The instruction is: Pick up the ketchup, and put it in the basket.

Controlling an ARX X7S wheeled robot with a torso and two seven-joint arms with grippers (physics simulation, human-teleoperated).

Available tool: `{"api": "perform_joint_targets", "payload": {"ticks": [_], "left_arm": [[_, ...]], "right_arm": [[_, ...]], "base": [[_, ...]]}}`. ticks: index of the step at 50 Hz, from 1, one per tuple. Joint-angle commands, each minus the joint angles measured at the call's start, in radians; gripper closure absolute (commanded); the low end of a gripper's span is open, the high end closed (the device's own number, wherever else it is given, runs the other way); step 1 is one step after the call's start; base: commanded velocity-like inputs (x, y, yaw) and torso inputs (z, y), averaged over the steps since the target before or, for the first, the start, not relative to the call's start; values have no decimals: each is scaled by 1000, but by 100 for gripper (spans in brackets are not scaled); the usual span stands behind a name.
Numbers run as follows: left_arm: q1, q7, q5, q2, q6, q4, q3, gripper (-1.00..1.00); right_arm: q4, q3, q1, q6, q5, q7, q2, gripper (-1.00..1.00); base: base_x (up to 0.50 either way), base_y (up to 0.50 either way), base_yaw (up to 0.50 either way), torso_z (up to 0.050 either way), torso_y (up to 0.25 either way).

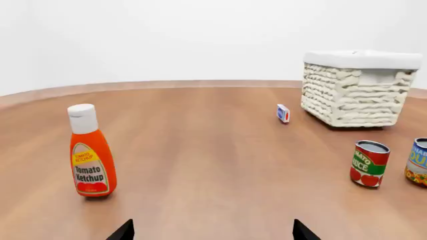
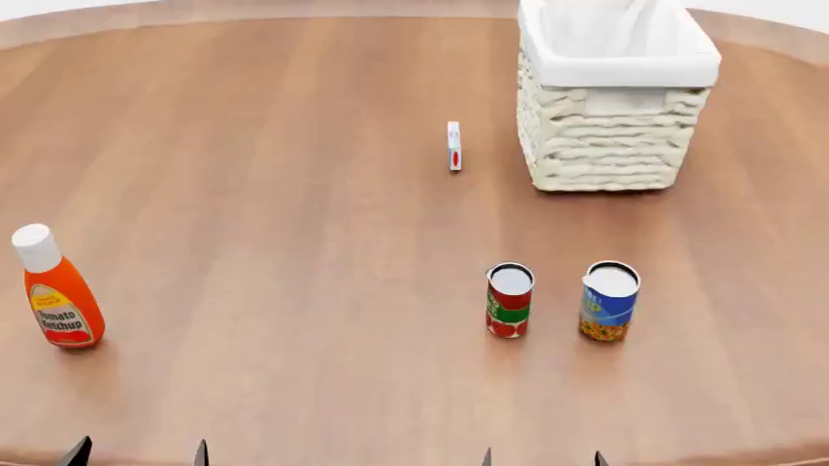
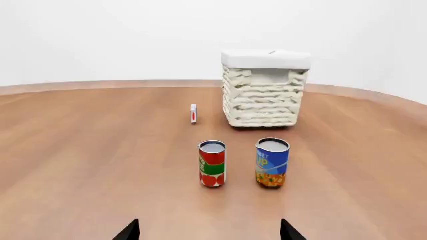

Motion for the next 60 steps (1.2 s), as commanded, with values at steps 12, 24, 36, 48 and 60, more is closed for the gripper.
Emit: {"api": "perform_joint_targets", "payload": {"ticks": [12,24,36,48,60], "left_arm": [[15,-58,-26,-49,-30,37,66,-100],[71,-69,-45,-84,-83,241,97,-100],[103,-88,-47,-125,-210,570,105,-100],[94,-115,-71,-158,-323,789,68,-100],[111,-128,-96,-169,-291,825,43,-100]], "right_arm": [[-21,-61,-11,13,13,81,49,-100],[-290,-66,-111,97,-25,142,88,-100],[-635,-77,-110,282,-20,144,113,-100],[-878,-87,-81,440,-10,153,130,-100],[-935,-100,-66,475,-8,169,153,-100]], "base": [[0,0,0,0,0],[0,0,0,0,0],[0,0,0,0,0],[0,0,0,0,0],[0,0,0,0,0]]}}
